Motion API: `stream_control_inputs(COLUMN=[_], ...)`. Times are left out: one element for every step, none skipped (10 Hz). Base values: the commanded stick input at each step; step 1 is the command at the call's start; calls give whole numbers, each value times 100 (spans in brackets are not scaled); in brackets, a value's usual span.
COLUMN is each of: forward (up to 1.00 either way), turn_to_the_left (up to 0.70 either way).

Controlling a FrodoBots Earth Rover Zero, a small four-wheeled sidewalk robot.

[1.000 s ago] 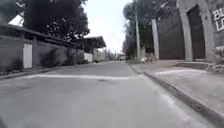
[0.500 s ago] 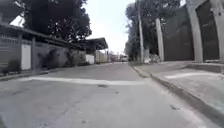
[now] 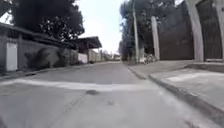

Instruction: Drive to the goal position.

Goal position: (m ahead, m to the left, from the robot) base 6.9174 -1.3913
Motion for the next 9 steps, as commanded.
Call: stream_control_inputs(forward=[100, 100, 100, 100, 100, 100, 100, 100, 100], turn_to_the_left=[-22, -27, -27, -27, -29, -17, 0, 0, 0])
